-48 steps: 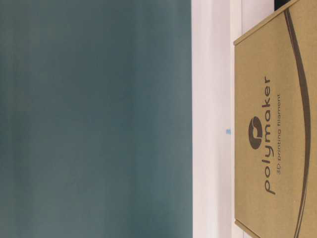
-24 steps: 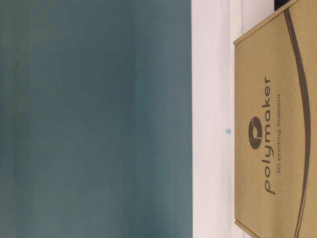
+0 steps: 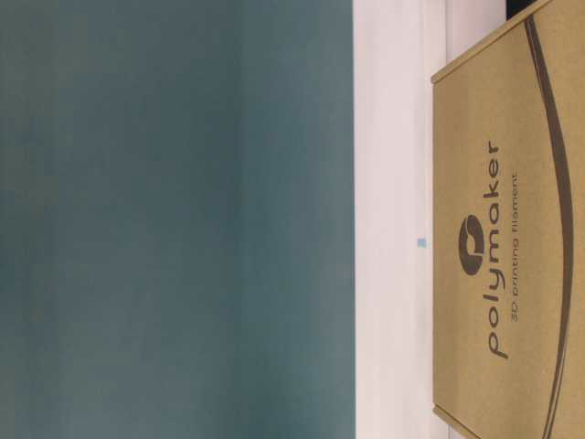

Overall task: Place the cardboard box on the stand after clamping it between your arms.
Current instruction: 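Move both grippers inward toward the left and right sides of the box, then press both grippers against the box sides to clamp it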

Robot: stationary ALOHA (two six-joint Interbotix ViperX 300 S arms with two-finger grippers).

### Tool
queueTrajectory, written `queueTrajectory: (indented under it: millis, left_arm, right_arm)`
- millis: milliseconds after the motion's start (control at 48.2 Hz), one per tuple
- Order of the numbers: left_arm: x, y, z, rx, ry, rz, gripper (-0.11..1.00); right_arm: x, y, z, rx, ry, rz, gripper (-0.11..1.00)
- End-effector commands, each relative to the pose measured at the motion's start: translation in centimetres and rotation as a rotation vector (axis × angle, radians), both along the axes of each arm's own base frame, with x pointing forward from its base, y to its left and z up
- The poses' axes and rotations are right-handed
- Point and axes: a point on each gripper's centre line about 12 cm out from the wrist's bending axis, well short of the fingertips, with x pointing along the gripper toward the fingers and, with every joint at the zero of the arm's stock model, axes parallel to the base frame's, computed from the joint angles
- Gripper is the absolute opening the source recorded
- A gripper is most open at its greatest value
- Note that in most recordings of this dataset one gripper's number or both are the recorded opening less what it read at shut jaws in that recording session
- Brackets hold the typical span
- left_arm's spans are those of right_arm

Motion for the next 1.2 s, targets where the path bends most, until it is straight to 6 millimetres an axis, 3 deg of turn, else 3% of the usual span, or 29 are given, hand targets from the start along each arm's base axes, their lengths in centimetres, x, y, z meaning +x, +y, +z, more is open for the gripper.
queueTrajectory:
  millis: [0,311,560,872,1183]
  left_arm:
    - [0.9,-0.1,-0.7,-0.003,0.014,0.000,0.80]
    - [3.2,-0.3,-4.5,-0.002,0.066,-0.007,0.73]
    - [5.4,-0.5,-5.3,0.006,0.067,-0.018,0.73]
    - [6.4,-0.5,-7.0,0.009,0.113,-0.020,0.73]
    - [7.4,-0.6,-6.9,0.009,0.089,-0.023,0.73]
  right_arm:
    - [0.7,0.5,-0.7,0.001,0.022,0.010,0.80]
    - [4.0,1.2,-3.2,-0.007,0.019,0.022,0.78]
    - [7.0,2.0,-5.4,-0.013,0.029,0.037,0.78]
    - [9.1,2.7,-5.1,-0.006,-0.018,0.046,0.78]
    - [9.8,2.8,-4.8,-0.005,-0.027,0.045,0.78]
